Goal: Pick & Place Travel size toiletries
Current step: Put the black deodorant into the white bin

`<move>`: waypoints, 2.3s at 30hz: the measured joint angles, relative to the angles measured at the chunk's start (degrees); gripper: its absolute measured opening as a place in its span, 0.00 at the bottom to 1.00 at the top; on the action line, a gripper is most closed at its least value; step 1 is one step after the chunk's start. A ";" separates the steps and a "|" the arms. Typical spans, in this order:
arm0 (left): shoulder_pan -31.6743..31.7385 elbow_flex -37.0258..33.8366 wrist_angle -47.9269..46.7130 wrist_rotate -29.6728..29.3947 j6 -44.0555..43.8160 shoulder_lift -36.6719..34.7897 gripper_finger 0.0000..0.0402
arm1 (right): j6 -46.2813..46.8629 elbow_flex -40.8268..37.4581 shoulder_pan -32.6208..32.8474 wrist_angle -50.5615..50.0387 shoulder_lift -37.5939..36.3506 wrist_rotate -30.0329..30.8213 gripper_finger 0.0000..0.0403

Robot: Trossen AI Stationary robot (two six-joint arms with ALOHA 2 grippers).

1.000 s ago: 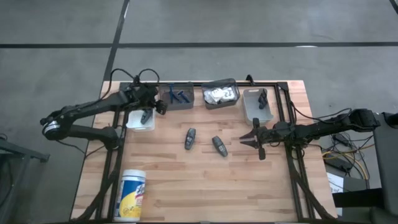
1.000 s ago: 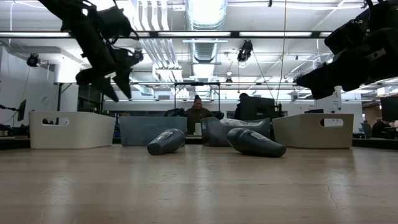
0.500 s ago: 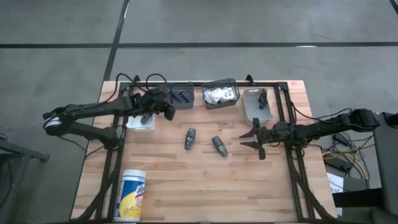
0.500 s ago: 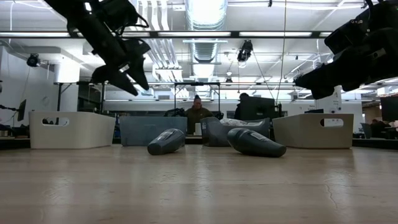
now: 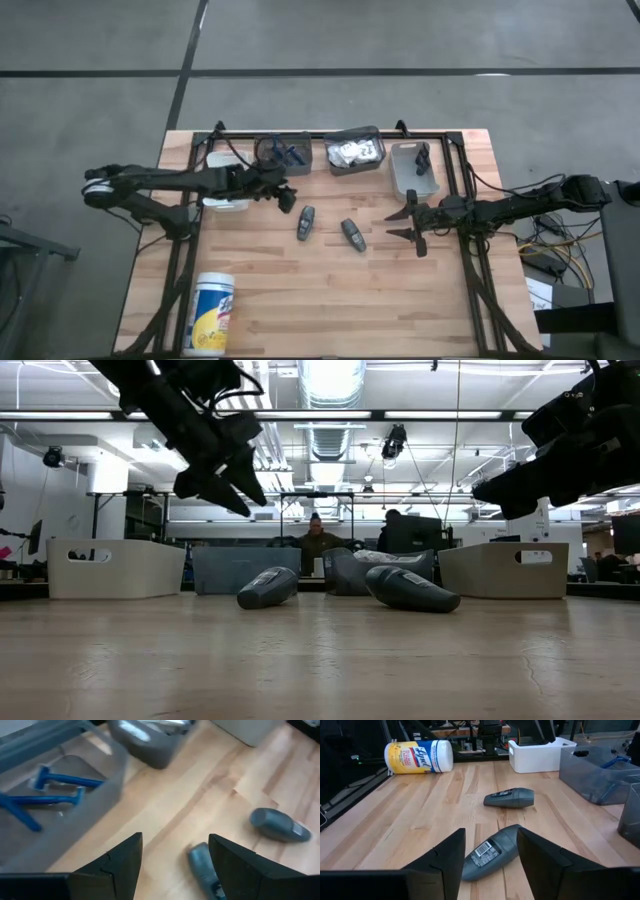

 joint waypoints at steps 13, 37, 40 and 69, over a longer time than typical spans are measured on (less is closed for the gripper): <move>-6.98 3.26 2.82 -0.28 -0.73 6.91 0.58 | -0.01 0.00 0.02 0.00 -0.01 0.00 0.49; -12.67 9.63 1.49 -4.57 -10.39 19.52 0.57 | 0.02 -0.02 0.00 0.00 0.00 0.00 0.36; -13.05 9.20 0.22 -5.58 -13.02 19.85 0.57 | 0.21 0.00 0.00 0.00 -0.01 0.00 0.34; -13.59 9.11 -2.12 -6.31 -14.60 22.47 0.57 | 0.09 0.00 0.00 0.00 0.00 0.00 0.10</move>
